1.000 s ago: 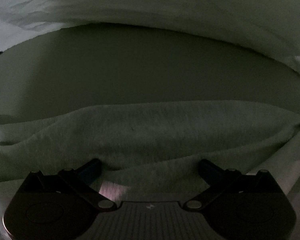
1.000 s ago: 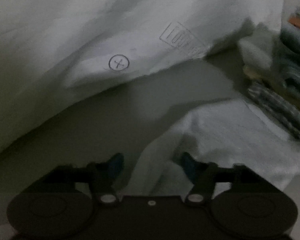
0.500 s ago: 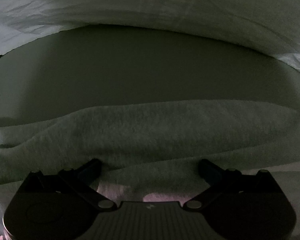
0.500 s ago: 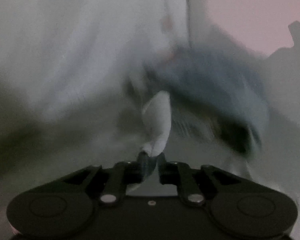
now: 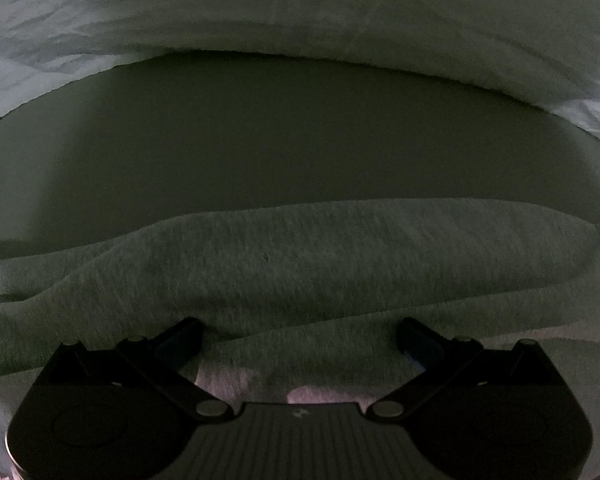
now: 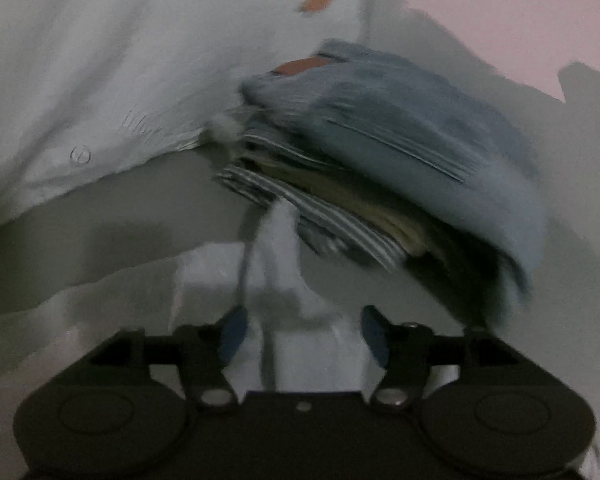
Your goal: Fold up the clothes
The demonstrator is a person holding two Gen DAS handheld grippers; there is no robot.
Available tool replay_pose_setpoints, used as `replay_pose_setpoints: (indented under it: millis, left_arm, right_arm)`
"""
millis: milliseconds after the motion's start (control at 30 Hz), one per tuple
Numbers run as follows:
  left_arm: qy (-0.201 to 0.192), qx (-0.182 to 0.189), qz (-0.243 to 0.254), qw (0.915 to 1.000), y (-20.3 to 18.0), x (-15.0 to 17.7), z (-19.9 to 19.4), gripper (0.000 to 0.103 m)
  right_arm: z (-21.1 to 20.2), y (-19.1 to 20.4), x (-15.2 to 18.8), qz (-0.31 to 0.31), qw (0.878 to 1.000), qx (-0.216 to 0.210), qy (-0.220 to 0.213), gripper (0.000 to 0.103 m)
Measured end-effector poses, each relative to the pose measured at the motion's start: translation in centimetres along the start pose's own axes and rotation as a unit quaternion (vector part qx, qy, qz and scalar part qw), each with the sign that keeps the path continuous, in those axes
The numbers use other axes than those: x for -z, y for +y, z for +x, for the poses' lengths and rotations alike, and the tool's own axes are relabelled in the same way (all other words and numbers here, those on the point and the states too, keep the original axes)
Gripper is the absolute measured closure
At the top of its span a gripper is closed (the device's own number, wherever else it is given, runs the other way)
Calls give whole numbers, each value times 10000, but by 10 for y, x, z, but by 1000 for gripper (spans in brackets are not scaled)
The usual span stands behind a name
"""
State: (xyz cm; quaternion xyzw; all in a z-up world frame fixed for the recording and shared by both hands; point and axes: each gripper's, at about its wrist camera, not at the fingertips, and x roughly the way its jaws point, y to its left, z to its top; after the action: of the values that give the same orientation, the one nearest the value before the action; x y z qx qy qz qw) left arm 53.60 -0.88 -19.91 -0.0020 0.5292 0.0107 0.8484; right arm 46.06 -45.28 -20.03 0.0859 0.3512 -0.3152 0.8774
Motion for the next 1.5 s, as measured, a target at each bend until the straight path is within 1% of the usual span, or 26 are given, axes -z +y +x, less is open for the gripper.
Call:
replay_pose_setpoints:
  millis: [100,167,200,233,300,333,367,433,500,567,600,667,700,733,800,900,967,1033,1067,1167,1200,1267,1300,1333,1433,1500]
  left_arm:
    - [-59,-8,-1,10000,-1,4,-2,0]
    - [-90,-9,2,10000,0,6,-3,0]
    - [-102,-8,6,9999,-1,8,-4,0]
    - [-114,-6,10,9999,-1,9,-5,0]
    - [-131,-4,10,9999,-1,10,-4,0]
    - [-143,-7,6,9999,0,10,-4,0]
    - [-160,-12,-2,9999,0,10,-4,0]
    - [-209,-30,-26,9998,0,10,-3,0]
    - [-274,-57,-63,9996,0,11,-3,0]
    - [-312,-70,-78,9995,0,11,-2,0]
    - [-324,-73,-79,9994,1,10,-1,0]
    - [-324,-68,-71,9994,1,10,-1,0]
    - [-323,-66,-69,9994,2,10,-1,0]
    - [-330,-66,-70,9994,2,10,-1,0]
    - [-385,-76,-82,9992,2,12,-2,0]
    - [-489,-104,-119,9987,1,16,-4,0]
    - [-540,-132,-157,9983,0,17,-4,0]
    - [-537,-146,-174,9983,0,16,-4,0]
    - [-517,-143,-170,9984,0,15,-4,0]
    - [-482,-135,-157,9986,0,14,-5,0]
    - [-484,-135,-157,9986,0,14,-5,0]
    - [-502,-135,-157,9985,1,14,-5,0]
    - [-513,-135,-156,9985,1,14,-5,0]
    - [-520,-135,-155,9984,1,14,-5,0]
    - [-517,-131,-153,9985,0,15,-6,0]
    - [-543,-130,-155,9983,0,16,-6,0]
  right_arm:
    - [45,17,-29,-355,9989,-290,-20,30]
    - [71,24,-39,-469,9981,-368,177,27]
    - [84,26,-44,-515,9975,-377,308,43]
    - [91,26,-48,-533,9970,-407,390,94]
    - [81,24,-57,-543,9963,-671,4,100]
    - [76,23,-61,-547,9951,-803,-196,100]
    - [58,20,-66,-572,9914,-912,-741,100]
    - [34,15,-82,-595,9853,-922,-1312,100]
    - [29,6,-96,-390,9827,-982,-1523,100]
    - [46,0,-102,-281,9853,-927,-1405,99]
    - [58,0,-102,-336,9887,-876,-1171,96]
    - [67,1,-99,-419,9931,-738,-803,79]
    - [71,2,-98,-457,9947,-671,-624,60]
    - [62,-3,-93,-363,9944,-694,-714,44]
    - [45,-15,-80,-24,9929,-764,-912,40]
    - [34,-35,-54,601,9932,-615,-790,40]
    - [40,-41,-34,898,9929,-625,-461,42]
    - [49,-36,-16,809,9957,-440,-56,54]
    - [53,-30,-10,674,9970,-362,63,55]
    - [60,-15,0,633,9966,-502,149,56]
    - [63,-11,0,691,9963,-495,136,53]
    - [68,-1,0,670,9969,-406,90,59]
    - [68,4,-1,516,9983,-270,59,98]
    - [67,9,-3,364,9992,-133,27,103]
    - [39,2,-5,206,9974,473,-500,103]
    - [22,-10,-3,149,9931,972,-642,103]
